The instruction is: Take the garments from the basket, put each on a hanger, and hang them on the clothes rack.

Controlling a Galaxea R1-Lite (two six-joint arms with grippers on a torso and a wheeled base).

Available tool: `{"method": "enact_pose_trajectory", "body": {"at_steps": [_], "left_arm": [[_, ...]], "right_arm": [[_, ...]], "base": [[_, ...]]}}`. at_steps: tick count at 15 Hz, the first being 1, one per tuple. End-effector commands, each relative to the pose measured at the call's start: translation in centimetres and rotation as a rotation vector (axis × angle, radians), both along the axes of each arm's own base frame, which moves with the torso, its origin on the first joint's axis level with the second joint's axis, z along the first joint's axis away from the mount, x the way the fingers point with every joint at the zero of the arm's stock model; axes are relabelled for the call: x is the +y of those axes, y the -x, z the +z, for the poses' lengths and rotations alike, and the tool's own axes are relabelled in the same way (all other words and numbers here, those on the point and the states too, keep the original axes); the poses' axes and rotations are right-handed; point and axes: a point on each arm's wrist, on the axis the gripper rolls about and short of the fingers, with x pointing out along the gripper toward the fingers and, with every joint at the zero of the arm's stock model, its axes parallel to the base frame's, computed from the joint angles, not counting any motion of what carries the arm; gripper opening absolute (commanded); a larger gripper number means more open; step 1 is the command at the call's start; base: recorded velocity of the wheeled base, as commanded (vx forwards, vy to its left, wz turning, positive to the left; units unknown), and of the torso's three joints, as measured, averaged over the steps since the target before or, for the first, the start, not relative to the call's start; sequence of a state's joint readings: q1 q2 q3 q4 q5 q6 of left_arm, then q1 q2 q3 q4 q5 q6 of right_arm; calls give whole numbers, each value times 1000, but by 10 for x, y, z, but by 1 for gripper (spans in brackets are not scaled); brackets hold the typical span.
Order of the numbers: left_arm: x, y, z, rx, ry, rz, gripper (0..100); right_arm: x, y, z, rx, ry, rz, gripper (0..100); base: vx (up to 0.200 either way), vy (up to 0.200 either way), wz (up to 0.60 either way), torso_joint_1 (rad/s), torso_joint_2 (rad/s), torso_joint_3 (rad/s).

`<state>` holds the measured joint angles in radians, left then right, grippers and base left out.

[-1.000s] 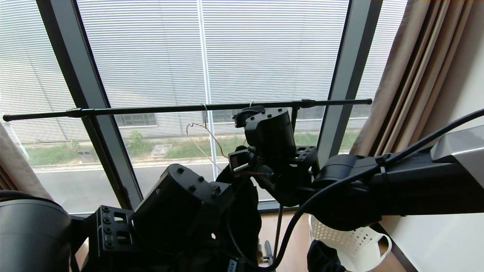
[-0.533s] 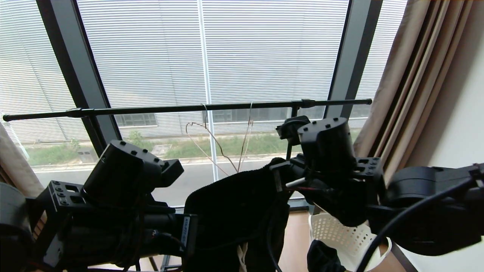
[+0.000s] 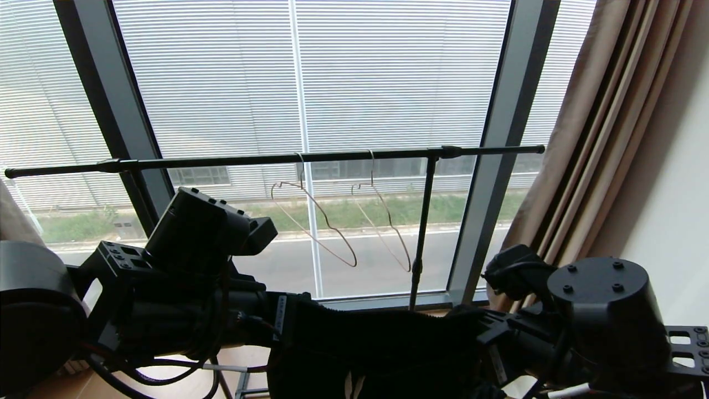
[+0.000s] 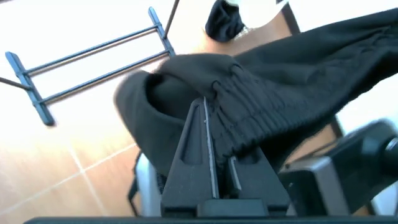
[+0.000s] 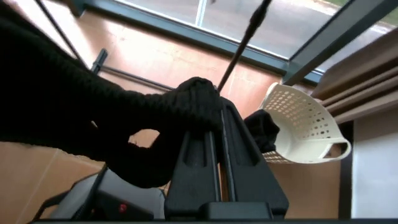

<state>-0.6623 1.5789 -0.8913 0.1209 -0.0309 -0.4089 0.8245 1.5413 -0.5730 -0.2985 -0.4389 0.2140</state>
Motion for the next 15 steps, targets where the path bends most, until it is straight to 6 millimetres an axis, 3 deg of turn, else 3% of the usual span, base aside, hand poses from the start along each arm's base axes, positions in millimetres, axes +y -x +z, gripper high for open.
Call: {"method": "enact_pose_trajectory", "body": {"at_steps": [1, 10, 11, 15], "left_arm": [[-4, 3, -3, -1, -19, -33, 0], [-8, 15, 0, -19, -24, -86, 0], [-7, 17, 0, -22, -24, -91, 100], [16, 48, -5, -56, -72, -171, 100]], "right_arm": [[-8, 9, 2, -11, 8, 25, 0], [-6, 7, 6, -27, -7, 34, 0], [-6, 7, 7, -28, -8, 34, 0], [-7, 6, 14, -49, -31, 28, 0]], "base": [[0, 0, 0, 0, 0, 0], [0, 0, 0, 0, 0, 0], [0, 0, 0, 0, 0, 0], [0, 0, 0, 0, 0, 0]]}}
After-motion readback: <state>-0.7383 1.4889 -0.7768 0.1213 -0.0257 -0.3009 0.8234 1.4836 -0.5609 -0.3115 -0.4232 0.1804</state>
